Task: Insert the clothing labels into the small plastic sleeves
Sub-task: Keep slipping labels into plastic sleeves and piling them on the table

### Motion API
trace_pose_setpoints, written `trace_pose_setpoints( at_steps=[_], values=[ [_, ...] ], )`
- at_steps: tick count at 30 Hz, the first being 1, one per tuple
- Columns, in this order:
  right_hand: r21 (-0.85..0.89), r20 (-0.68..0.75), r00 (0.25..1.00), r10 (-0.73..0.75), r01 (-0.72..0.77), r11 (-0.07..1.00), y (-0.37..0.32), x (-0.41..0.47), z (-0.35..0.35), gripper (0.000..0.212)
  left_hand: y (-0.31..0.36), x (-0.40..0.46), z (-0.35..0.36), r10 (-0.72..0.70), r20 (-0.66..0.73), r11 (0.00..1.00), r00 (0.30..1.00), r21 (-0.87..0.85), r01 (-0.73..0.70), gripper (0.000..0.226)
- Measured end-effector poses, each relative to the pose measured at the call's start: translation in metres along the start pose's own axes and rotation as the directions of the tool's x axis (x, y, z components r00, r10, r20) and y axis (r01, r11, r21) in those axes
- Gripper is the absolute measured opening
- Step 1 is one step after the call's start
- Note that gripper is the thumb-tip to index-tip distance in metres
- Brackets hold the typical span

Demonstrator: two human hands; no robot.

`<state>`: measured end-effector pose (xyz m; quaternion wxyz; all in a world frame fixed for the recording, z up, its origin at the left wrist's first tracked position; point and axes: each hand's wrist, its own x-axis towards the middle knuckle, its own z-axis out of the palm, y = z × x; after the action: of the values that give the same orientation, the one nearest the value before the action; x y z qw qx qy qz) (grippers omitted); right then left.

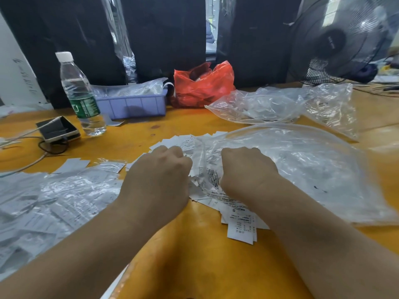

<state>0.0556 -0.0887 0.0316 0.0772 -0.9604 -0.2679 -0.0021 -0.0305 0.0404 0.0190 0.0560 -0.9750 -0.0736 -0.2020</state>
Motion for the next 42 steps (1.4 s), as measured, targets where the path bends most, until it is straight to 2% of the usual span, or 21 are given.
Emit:
trace_pose_setpoints(
  at_steps=[3,5,7,11,13,15,17,19,22,25,27,30,35,39,42],
  values=[
    [-0.008,0.031,0.999,-0.019,0.019,1.000,0.000,0.001,0.003,0.016,-0.002,-0.003,-0.005,-0.049,-0.004,0.988,0.999,-0.144,0.048,0.008],
    [-0.010,0.033,0.999,-0.025,0.025,1.000,0.000,0.001,0.003,0.018,-0.001,-0.006,-0.009,-0.145,0.040,0.935,0.989,-0.321,0.150,0.012],
    [-0.010,0.017,0.999,-0.035,0.035,0.999,0.000,0.000,0.003,0.027,0.002,-0.010,-0.010,-0.200,0.085,0.877,0.976,-0.428,0.217,0.014],
    [-0.018,-0.030,0.998,-0.059,0.058,0.998,0.001,0.001,0.004,0.029,0.008,-0.021,-0.014,-0.247,-0.015,0.814,0.969,-0.546,0.199,0.010],
    [-0.028,-0.028,0.997,-0.065,0.064,0.998,0.000,-0.001,0.004,0.029,0.011,-0.026,-0.016,-0.230,-0.104,0.816,0.968,-0.562,0.133,0.013],
    [-0.021,-0.015,0.998,-0.054,0.054,0.998,-0.001,-0.001,0.004,0.028,0.014,-0.030,-0.016,-0.181,-0.206,0.862,0.962,-0.504,0.054,0.012],
    [0.002,-0.002,1.000,-0.025,0.025,1.000,0.000,-0.002,0.001,0.023,0.018,-0.033,-0.013,-0.195,-0.263,0.872,0.945,-0.488,0.044,0.007],
    [0.004,-0.020,1.000,0.009,-0.009,1.000,0.003,0.000,-0.003,0.007,0.020,-0.037,-0.008,-0.273,-0.244,0.808,0.931,-0.583,0.085,0.013],
    [-0.049,-0.012,0.997,0.074,-0.075,0.996,0.009,0.002,-0.008,0.021,0.018,-0.040,-0.001,-0.349,-0.141,0.665,0.927,-0.733,0.139,0.022],
    [-0.049,0.056,0.995,0.088,-0.085,0.995,0.008,0.003,-0.004,0.008,0.012,-0.042,0.000,-0.366,-0.086,0.603,0.927,-0.781,0.165,0.023],
    [-0.072,0.090,0.994,0.057,-0.051,0.996,0.007,0.003,0.003,0.022,0.008,-0.042,0.001,-0.370,-0.058,0.566,0.927,-0.806,0.176,0.025],
    [-0.089,0.075,0.997,0.018,-0.011,0.996,0.006,0.004,0.007,0.028,0.006,-0.043,0.001,-0.361,-0.047,0.558,0.932,-0.811,0.176,0.026],
    [-0.061,0.060,0.998,0.002,0.002,0.998,0.006,0.005,0.006,0.012,0.004,-0.046,0.001,-0.330,-0.048,0.558,0.943,-0.815,0.154,0.022],
    [-0.157,0.087,0.996,0.003,0.010,0.988,0.007,0.003,0.004,0.037,0.005,-0.048,0.001,-0.300,-0.047,0.561,0.953,-0.816,0.137,0.020],
    [-0.202,0.107,0.994,0.034,-0.012,0.979,0.011,0.002,-0.002,0.043,0.005,-0.050,0.000,-0.281,-0.050,0.573,0.958,-0.810,0.126,0.018]
  ],
)
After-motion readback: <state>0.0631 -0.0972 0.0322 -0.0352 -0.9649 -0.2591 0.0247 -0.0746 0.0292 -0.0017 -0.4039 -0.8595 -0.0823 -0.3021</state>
